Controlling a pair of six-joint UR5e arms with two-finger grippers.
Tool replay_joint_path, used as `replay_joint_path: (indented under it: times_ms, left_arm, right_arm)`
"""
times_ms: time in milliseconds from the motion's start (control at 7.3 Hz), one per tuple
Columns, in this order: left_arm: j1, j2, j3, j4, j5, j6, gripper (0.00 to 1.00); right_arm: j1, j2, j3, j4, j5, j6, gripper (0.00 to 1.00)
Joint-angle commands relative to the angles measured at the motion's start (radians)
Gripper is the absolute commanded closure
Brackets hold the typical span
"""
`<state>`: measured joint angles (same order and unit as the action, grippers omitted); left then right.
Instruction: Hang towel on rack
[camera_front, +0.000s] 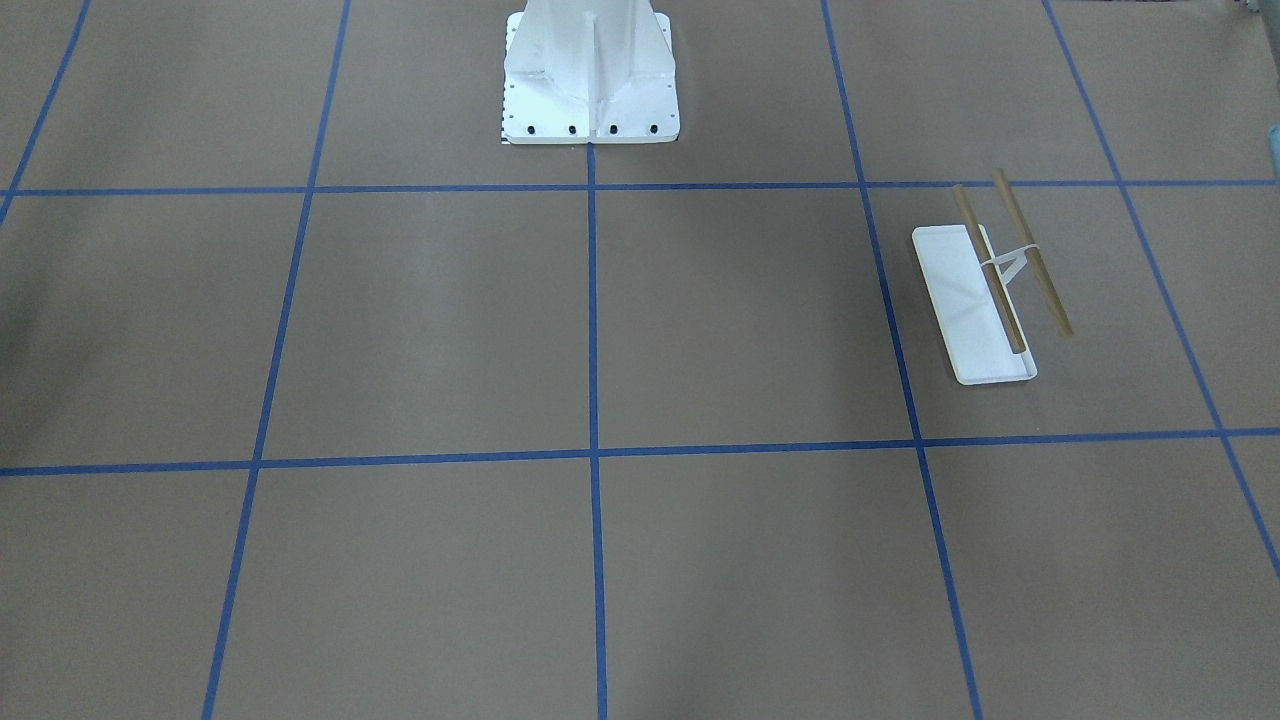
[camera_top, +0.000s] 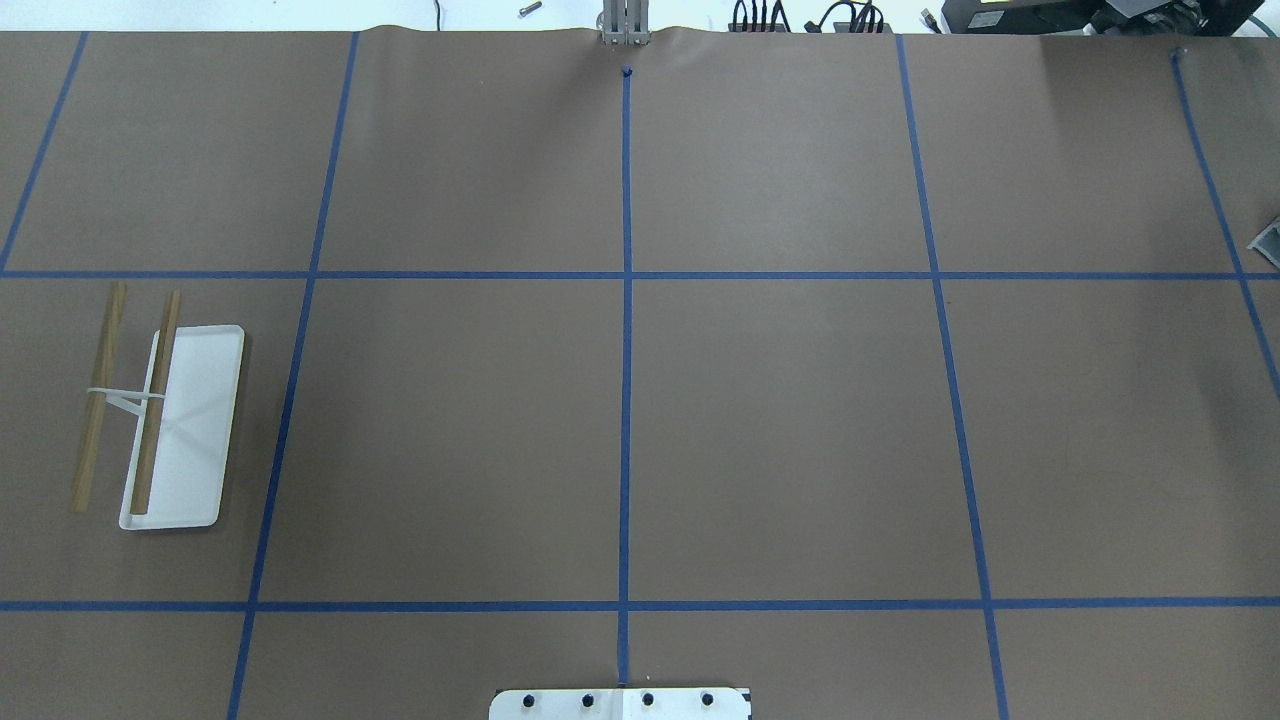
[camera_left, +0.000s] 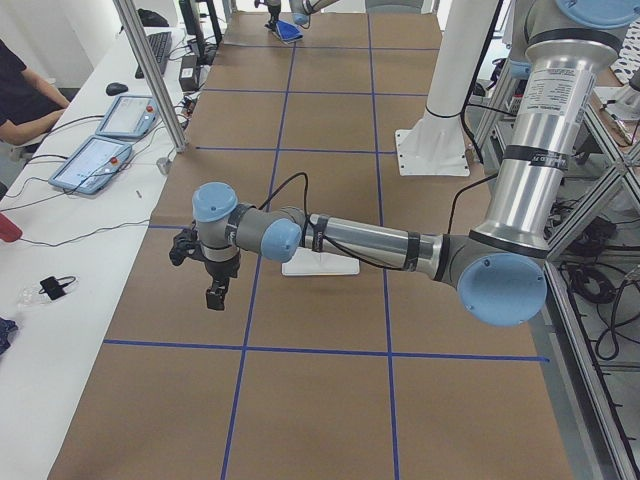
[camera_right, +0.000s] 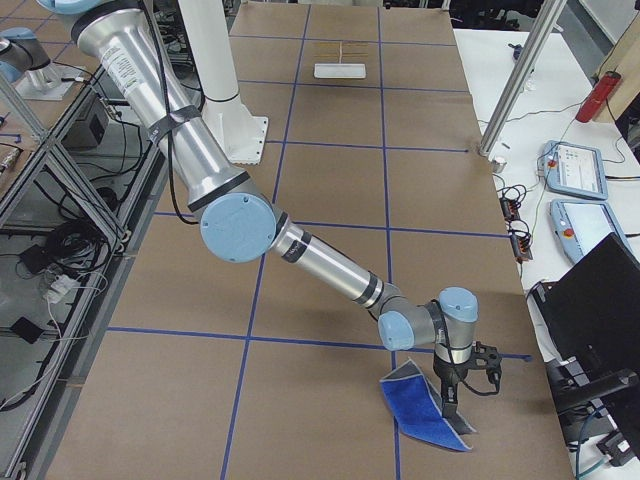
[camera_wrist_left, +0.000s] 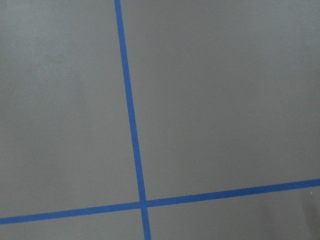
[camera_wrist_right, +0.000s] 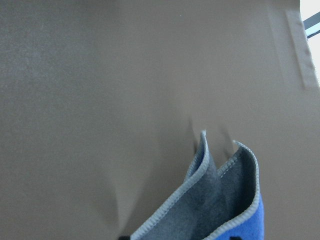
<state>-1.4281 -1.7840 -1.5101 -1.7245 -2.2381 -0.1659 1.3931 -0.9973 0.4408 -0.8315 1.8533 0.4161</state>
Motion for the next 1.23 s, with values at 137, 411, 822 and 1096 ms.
replay_joint_path:
  times_ms: [137, 411, 822, 1096]
  left_arm:
    - [0.000, 0.000, -0.006, -0.001, 0.000, -0.010, 0.02]
    - [0.000, 0.000, -0.007, -0.001, 0.000, -0.010, 0.02]
    - [0.000, 0.000, -0.007, -0.001, 0.000, -0.010, 0.02]
    - [0.000, 0.000, -0.006, -0.001, 0.000, -0.010, 0.02]
  right_arm:
    - [-0.009, -0.010, -0.017, 0.003, -0.002, 0.001, 0.21]
    - [-0.011, -0.010, -0.020, 0.003, -0.002, 0.001, 0.20]
    - [-0.013, -0.014, -0.037, 0.044, 0.001, 0.038, 0.52]
    - [-0.020, -0.015, -0.048, 0.074, 0.003, 0.075, 0.78]
